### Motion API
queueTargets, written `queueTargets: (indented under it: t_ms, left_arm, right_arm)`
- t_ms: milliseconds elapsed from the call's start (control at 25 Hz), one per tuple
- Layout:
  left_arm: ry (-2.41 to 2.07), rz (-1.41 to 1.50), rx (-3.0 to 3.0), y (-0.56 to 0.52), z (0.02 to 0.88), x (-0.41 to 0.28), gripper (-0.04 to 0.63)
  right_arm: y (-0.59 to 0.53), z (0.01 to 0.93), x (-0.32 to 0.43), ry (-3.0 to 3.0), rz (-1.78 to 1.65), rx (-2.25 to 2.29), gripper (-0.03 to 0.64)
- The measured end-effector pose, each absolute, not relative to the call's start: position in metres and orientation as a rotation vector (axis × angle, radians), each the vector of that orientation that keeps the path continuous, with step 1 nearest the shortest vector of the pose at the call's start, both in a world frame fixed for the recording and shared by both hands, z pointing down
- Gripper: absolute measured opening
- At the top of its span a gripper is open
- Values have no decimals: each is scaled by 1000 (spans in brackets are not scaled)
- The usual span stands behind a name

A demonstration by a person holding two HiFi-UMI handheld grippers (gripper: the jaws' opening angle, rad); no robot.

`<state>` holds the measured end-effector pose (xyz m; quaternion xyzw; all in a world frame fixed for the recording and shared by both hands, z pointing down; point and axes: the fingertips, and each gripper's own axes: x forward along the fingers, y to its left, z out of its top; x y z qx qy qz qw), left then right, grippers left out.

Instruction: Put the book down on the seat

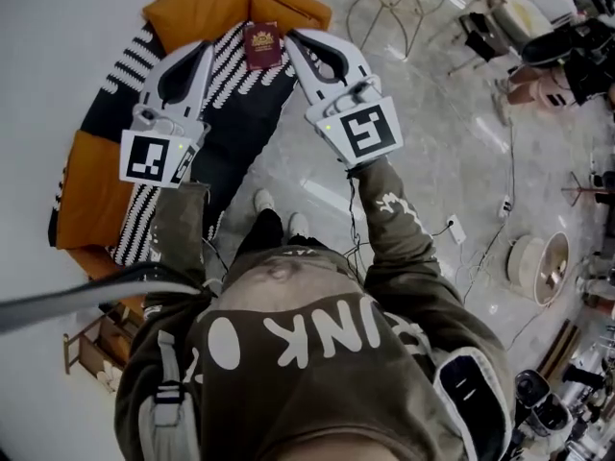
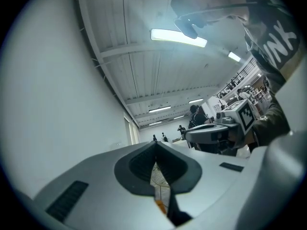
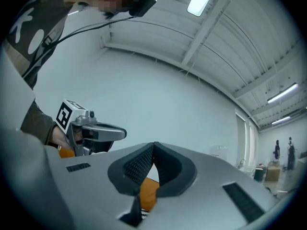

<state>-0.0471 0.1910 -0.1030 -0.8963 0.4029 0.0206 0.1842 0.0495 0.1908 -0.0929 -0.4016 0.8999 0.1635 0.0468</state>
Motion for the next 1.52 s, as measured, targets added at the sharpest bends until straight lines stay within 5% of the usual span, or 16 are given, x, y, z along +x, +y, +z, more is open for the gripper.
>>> queueTargets:
  t_ms: [1520]
  left_arm:
    - [1077,116,-2527,237,-114,-70,5]
  right_arm:
    - [241,-107,23,2737,588,-1258,9]
